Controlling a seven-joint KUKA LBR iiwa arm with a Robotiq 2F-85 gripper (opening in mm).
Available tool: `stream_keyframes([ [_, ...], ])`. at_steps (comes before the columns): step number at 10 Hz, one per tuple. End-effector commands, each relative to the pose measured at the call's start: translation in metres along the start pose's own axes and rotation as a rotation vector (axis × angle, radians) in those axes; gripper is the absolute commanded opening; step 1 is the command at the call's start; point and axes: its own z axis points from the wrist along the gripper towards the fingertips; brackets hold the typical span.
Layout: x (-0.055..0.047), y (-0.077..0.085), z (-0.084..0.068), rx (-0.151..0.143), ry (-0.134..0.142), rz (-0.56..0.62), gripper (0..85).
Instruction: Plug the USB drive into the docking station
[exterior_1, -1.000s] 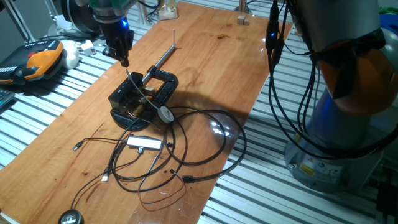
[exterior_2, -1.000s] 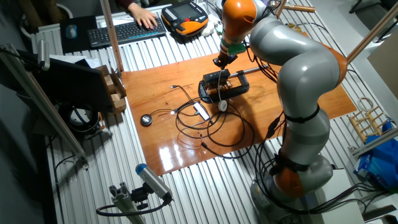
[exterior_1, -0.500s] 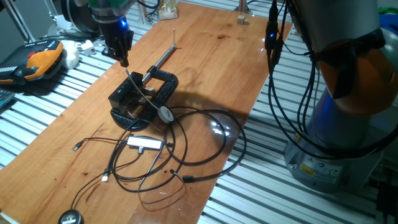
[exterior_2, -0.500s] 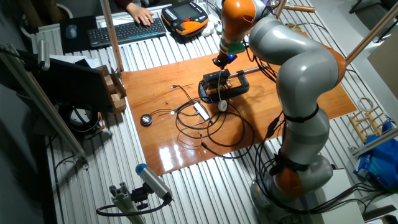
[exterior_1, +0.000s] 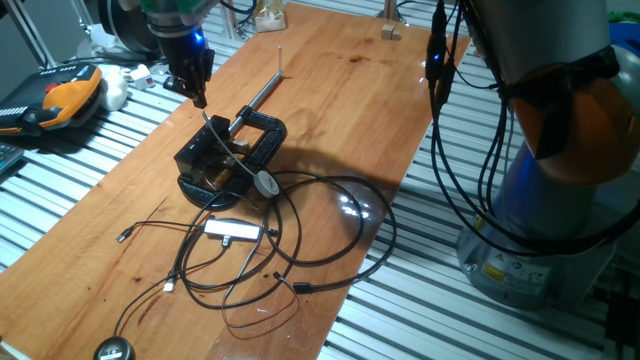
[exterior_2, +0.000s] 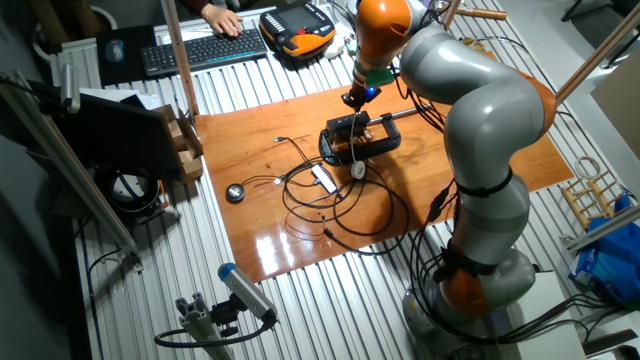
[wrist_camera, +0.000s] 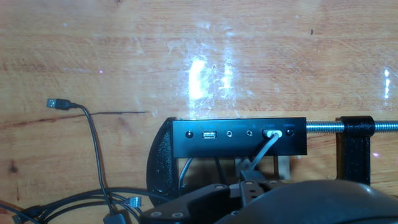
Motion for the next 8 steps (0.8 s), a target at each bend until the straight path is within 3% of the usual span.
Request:
stream_keyframes([
  [1,0.0000,0.0004,0.0000,0.000,0.000,0.000,0.0],
  [8,-0.0006,0.0006,0.0010,0.011,-0.016,0.013,0.0],
])
